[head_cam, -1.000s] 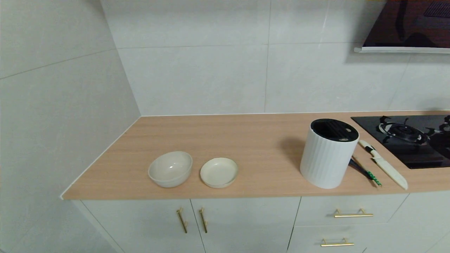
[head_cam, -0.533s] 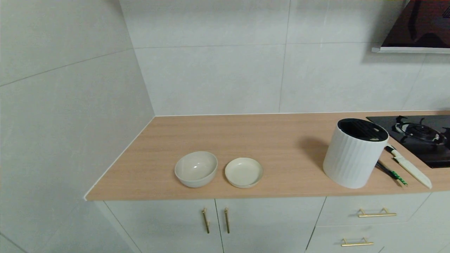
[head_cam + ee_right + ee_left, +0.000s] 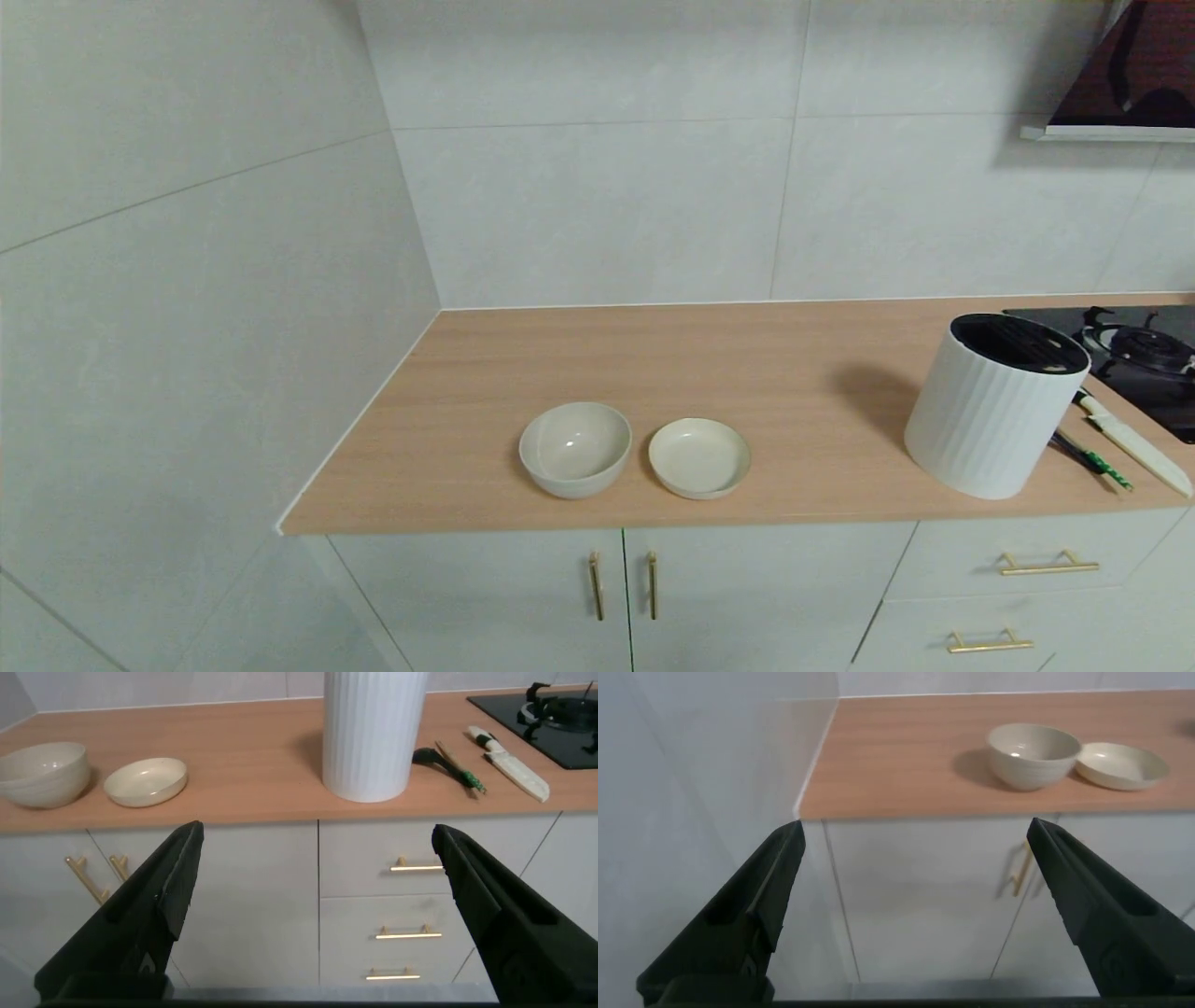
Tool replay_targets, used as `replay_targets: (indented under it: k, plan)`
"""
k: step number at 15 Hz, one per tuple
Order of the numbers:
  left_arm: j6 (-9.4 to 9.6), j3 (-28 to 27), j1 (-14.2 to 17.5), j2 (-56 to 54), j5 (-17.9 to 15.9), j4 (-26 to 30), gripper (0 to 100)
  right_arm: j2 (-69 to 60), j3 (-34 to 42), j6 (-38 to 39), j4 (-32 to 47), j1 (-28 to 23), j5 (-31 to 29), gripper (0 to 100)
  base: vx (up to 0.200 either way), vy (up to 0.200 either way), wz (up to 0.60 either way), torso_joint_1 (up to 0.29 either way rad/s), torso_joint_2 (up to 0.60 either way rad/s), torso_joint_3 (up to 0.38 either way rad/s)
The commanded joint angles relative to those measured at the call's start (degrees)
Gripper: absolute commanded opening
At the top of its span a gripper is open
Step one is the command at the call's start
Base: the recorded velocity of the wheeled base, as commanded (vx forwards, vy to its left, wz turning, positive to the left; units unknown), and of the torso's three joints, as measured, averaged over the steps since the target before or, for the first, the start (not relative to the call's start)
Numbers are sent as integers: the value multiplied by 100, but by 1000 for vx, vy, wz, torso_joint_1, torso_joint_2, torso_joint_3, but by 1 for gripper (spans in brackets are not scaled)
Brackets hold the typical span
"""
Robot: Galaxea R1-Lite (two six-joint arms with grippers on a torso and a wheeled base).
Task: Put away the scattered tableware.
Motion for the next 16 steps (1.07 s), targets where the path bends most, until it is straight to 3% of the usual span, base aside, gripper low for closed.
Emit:
replay_targets:
  k: [1, 10, 16]
  plan:
    - [0, 2, -8, 0, 0, -1, 100, 5, 0, -1, -2, -2, 3, 100, 0, 0, 0, 0, 0, 0]
    - [9, -6, -8, 0, 0, -1, 100, 5, 0, -1, -2, -2, -6, 100, 0, 0, 0, -8, 14, 9]
    - [18, -6, -8, 0, 0, -1, 100, 5, 0, -1, -2, 7, -6, 100, 0, 0, 0, -184, 405, 218]
